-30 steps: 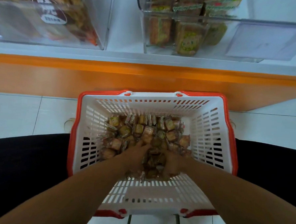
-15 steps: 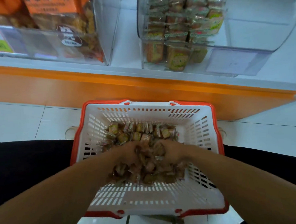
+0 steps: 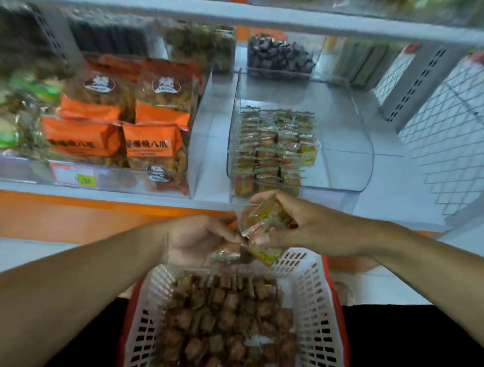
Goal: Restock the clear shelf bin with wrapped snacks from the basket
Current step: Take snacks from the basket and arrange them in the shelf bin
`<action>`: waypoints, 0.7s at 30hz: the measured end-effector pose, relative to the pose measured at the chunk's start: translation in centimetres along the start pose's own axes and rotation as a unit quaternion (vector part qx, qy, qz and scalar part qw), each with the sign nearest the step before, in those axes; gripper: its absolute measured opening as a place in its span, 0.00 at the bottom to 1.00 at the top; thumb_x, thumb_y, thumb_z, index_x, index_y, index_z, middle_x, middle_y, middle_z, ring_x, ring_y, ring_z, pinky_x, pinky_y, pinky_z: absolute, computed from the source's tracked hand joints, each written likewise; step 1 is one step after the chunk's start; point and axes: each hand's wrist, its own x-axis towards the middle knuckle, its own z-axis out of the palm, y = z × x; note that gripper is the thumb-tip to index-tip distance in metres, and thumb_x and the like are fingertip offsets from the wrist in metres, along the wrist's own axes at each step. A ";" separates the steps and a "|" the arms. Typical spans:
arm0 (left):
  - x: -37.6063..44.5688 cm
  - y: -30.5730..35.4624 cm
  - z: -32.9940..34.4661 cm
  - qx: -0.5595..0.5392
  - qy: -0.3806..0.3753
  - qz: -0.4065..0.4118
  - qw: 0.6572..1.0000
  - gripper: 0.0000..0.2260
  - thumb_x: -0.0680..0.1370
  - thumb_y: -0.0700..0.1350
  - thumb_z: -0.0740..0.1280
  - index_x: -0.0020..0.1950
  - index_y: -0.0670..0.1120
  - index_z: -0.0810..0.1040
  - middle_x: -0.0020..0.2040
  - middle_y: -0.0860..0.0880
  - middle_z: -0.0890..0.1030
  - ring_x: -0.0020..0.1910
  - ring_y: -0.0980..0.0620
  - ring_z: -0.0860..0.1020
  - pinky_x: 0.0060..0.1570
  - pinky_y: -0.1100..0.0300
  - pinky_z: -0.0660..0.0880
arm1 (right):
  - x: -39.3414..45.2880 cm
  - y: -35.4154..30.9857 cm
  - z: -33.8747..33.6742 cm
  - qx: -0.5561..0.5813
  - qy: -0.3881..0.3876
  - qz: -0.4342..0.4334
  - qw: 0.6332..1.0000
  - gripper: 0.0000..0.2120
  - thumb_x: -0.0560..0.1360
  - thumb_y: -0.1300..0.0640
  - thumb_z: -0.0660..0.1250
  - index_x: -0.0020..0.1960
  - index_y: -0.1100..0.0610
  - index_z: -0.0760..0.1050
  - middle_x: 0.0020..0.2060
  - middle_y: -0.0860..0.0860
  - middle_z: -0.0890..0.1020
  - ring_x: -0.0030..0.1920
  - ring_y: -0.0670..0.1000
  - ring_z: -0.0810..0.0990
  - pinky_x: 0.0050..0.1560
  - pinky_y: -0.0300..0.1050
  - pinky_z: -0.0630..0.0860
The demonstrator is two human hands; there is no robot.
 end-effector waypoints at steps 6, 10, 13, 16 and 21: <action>0.3 0.8 4.6 0.006 0.070 0.153 0.986 0.21 0.80 0.30 0.47 0.56 0.36 0.80 0.40 0.38 0.84 0.34 0.50 0.84 0.31 0.64 0.79 | -0.1 -1.8 0.7 0.082 0.083 -0.076 0.990 0.37 0.73 0.40 0.70 0.76 0.40 0.56 0.60 0.40 0.80 0.62 0.42 0.79 0.65 0.51 0.74; 0.5 1.1 5.9 -0.025 0.120 0.171 0.978 0.19 0.69 0.40 0.59 0.54 0.39 0.84 0.44 0.40 0.83 0.35 0.45 0.81 0.33 0.55 0.79 | 0.6 -2.2 0.5 0.097 0.102 -0.093 0.986 0.36 0.75 0.43 0.71 0.76 0.38 0.55 0.60 0.39 0.80 0.59 0.40 0.80 0.58 0.42 0.78; 0.1 0.7 5.5 -0.019 0.121 0.189 0.974 0.16 0.70 0.47 0.63 0.49 0.42 0.86 0.42 0.43 0.83 0.33 0.48 0.80 0.32 0.56 0.79 | 0.5 -2.0 -0.2 0.093 0.100 -0.104 0.985 0.33 0.75 0.44 0.71 0.74 0.35 0.58 0.59 0.37 0.80 0.59 0.41 0.80 0.56 0.39 0.79; 0.1 0.7 5.6 -0.002 0.121 0.187 0.975 0.19 0.74 0.57 0.68 0.56 0.45 0.85 0.48 0.44 0.84 0.39 0.48 0.82 0.36 0.55 0.79 | 0.5 -1.8 -0.3 0.085 0.092 -0.100 0.987 0.33 0.75 0.44 0.72 0.74 0.37 0.59 0.58 0.39 0.80 0.58 0.43 0.81 0.57 0.43 0.80; 0.8 0.7 5.7 0.043 0.150 0.168 0.973 0.32 0.72 0.73 0.65 0.62 0.48 0.83 0.57 0.42 0.85 0.49 0.46 0.84 0.47 0.52 0.81 | 0.7 -1.5 -0.1 0.073 0.080 -0.093 0.990 0.36 0.73 0.47 0.75 0.75 0.43 0.60 0.60 0.39 0.80 0.60 0.41 0.80 0.61 0.38 0.76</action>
